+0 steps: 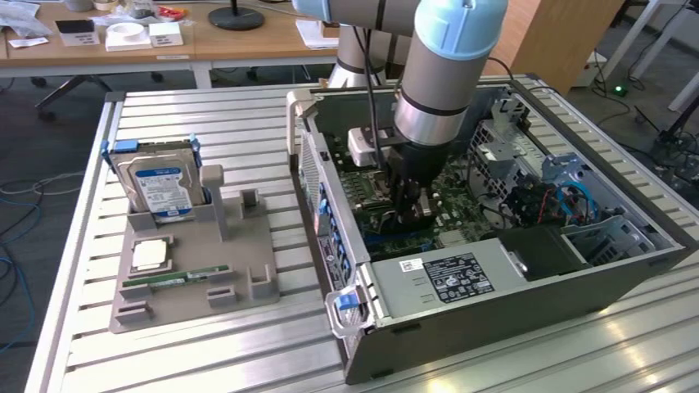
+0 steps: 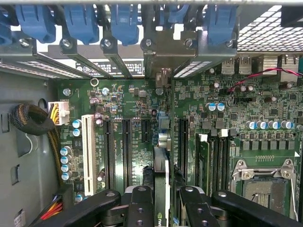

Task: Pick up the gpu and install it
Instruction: 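Insert the gpu into the slot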

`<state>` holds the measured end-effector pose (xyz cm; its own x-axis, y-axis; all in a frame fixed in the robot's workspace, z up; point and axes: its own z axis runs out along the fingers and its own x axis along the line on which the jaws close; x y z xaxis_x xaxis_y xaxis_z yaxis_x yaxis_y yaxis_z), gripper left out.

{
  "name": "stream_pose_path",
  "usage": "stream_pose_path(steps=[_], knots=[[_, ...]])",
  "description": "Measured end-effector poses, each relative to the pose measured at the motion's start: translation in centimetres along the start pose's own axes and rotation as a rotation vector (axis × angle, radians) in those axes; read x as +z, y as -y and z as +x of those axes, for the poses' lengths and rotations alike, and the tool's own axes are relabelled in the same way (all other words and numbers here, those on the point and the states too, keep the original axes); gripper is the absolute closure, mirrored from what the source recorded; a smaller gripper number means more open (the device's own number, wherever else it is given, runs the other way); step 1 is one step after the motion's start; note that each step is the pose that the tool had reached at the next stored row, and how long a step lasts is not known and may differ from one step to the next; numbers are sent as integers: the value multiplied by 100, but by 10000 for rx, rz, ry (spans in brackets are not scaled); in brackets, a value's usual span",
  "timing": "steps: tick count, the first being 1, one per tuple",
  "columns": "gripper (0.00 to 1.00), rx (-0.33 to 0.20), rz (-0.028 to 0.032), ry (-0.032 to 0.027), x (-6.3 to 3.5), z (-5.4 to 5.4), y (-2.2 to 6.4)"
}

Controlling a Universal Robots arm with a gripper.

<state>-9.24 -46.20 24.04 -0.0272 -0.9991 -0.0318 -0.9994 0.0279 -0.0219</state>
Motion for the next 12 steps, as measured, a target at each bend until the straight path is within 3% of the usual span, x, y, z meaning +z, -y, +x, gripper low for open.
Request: stream_pose_path(steps=[12], knots=[[74,1,3,-1,10,1,-11]])
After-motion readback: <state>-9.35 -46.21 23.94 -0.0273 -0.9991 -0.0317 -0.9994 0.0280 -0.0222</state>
